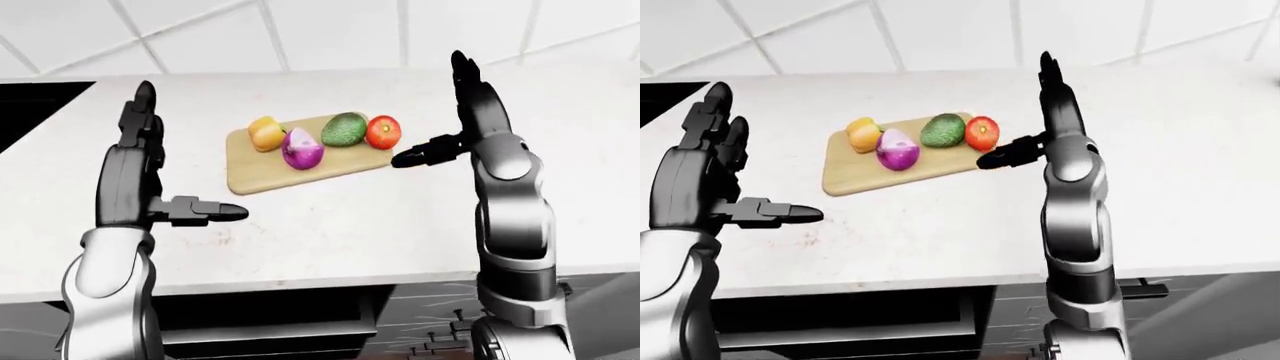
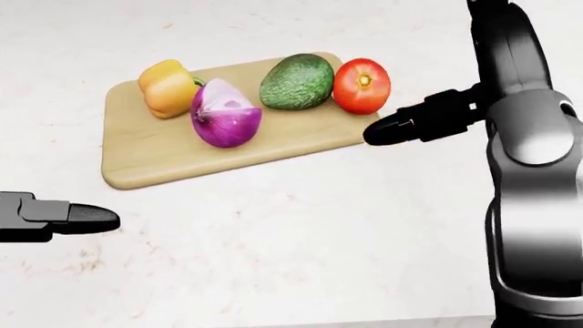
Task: Place the avocado, onion, tomato and bell pepper on the cutting board.
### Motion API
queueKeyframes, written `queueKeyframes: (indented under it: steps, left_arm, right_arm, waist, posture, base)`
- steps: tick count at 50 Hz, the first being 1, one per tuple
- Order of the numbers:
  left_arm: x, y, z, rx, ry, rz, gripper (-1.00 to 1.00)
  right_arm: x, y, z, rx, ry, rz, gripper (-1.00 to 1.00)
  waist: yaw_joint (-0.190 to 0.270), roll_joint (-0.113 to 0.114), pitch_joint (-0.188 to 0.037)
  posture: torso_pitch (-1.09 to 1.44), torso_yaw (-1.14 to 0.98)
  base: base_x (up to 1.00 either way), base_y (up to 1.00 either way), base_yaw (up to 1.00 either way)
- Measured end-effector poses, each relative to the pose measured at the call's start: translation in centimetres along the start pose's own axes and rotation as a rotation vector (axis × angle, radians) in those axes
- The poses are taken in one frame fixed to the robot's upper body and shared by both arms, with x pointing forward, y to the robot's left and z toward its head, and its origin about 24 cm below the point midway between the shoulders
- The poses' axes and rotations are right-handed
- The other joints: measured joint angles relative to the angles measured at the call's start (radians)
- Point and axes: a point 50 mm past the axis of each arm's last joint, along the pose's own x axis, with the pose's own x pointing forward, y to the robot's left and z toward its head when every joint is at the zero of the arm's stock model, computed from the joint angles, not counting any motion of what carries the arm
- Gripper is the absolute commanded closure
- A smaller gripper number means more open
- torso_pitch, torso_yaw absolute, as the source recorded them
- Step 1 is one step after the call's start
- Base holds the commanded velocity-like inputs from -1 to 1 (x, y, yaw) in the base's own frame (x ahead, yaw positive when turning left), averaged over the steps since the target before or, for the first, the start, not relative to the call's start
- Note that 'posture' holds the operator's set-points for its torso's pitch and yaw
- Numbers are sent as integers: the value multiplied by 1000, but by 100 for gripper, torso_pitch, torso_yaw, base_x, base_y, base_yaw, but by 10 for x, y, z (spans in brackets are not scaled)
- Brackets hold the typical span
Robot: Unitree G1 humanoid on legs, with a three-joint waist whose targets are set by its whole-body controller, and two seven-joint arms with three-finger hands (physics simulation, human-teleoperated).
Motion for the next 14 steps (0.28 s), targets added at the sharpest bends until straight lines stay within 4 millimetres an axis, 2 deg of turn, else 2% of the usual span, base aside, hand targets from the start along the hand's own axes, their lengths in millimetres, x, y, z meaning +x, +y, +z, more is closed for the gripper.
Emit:
queueKeyframes:
  steps: [14]
  left_arm:
    - [0, 9, 9, 14, -14, 25, -100]
  right_arm:
    - [-66, -44, 19, -24, -41, -94, -100]
  waist:
    - [-5, 1, 3]
  posture:
    - [0, 0]
  base:
    - [0, 0, 0]
